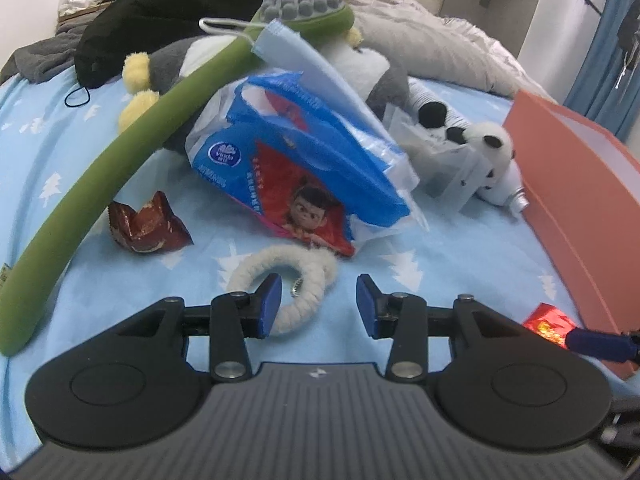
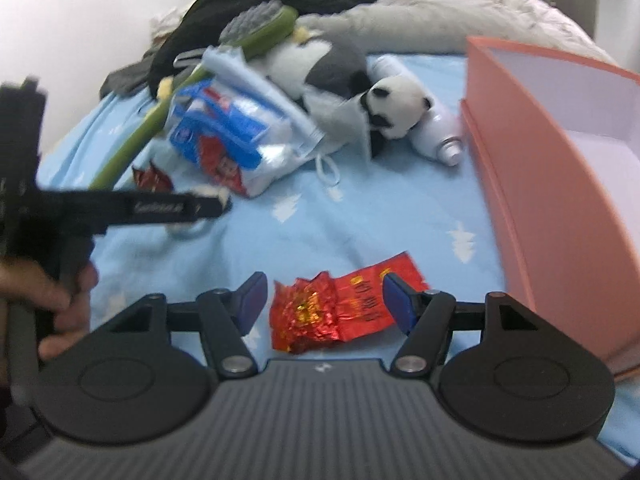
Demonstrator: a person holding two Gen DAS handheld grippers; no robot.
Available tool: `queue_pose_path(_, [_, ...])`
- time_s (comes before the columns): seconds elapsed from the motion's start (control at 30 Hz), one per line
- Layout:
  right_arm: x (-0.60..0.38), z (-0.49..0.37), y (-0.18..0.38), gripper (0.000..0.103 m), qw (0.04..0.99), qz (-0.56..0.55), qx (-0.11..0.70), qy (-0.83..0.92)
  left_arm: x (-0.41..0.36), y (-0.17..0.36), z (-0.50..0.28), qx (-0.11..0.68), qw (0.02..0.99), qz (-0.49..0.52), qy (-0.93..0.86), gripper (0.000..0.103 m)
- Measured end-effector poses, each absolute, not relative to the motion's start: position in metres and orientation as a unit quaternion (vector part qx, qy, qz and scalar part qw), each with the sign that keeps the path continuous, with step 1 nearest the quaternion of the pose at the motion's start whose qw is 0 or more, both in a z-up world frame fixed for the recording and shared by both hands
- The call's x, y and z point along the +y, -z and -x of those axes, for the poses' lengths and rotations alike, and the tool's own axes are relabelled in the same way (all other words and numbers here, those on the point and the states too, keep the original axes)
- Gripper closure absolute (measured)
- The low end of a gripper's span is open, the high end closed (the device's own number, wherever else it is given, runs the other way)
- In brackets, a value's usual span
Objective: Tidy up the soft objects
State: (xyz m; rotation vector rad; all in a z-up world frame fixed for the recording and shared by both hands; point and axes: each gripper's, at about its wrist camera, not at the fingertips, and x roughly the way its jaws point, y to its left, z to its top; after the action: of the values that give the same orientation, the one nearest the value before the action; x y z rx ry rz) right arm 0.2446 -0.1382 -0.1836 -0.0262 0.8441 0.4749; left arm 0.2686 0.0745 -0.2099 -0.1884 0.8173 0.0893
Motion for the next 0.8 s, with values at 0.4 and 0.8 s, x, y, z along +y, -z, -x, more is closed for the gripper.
queue_pose_path(0.4, [-0.121, -0.250, 0.211, 0.048, 0.872, 0.043, 0.426, -0.236, 0.087, 0.231, -0.288, 0.399, 0.905, 0.135, -0.060, 0.060])
queue_pose_path(0.8, [-0.125, -0.249, 0.199, 0.064, 0.875, 0.030, 0.419, -0.240, 0.080, 0.219, -0.266, 0.393, 0.907, 0.145, -0.050, 0.081])
